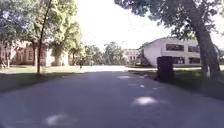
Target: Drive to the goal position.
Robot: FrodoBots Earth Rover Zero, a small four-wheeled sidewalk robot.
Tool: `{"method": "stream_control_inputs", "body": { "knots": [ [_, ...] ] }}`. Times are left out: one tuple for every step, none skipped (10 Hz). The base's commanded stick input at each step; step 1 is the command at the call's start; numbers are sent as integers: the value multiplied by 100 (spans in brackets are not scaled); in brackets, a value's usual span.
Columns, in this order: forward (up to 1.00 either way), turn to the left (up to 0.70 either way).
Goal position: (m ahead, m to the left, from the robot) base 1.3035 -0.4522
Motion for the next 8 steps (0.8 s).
{"method": "stream_control_inputs", "body": {
  "knots": [
    [45, 0],
    [45, 0],
    [45, 0],
    [45, 0],
    [45, 0],
    [45, 0],
    [45, 0],
    [45, 0]
  ]
}}
